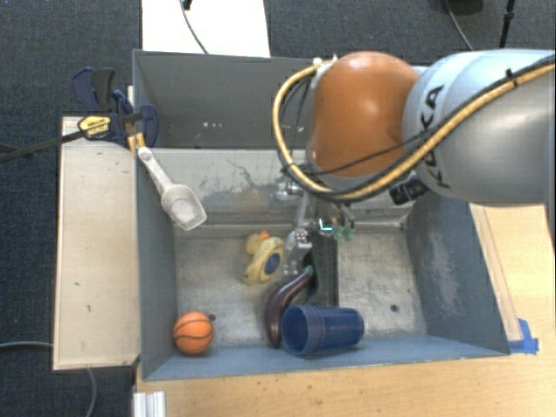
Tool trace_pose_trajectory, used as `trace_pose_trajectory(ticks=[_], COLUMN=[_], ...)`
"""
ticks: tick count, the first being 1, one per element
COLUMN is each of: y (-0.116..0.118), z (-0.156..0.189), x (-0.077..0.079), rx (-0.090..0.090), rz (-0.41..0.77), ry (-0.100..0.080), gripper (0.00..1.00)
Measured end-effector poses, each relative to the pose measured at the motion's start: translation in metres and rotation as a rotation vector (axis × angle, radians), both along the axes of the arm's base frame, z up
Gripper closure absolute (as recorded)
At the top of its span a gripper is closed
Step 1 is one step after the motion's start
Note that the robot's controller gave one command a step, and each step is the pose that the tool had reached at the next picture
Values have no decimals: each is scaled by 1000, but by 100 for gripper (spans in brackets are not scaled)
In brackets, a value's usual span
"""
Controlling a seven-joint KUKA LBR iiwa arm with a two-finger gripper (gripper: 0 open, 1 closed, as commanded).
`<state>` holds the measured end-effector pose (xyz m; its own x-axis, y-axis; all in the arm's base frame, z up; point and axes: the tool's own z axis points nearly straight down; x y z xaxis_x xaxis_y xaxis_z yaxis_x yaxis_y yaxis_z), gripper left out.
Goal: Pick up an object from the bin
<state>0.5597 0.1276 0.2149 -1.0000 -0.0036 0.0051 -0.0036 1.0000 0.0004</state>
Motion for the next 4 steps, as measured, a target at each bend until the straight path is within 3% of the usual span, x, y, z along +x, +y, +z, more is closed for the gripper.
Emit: trace_pose_trajectory(ticks=[1,2,3,4], y=[-1,-14,-46,-27], z=[5,-35,-53,-73], x=[2,-3,-11,15], rx=[1,1,2,1], rz=[-3,143,477,624], ry=[-8,-11,-6,-11], gripper=[0,0,0,0])
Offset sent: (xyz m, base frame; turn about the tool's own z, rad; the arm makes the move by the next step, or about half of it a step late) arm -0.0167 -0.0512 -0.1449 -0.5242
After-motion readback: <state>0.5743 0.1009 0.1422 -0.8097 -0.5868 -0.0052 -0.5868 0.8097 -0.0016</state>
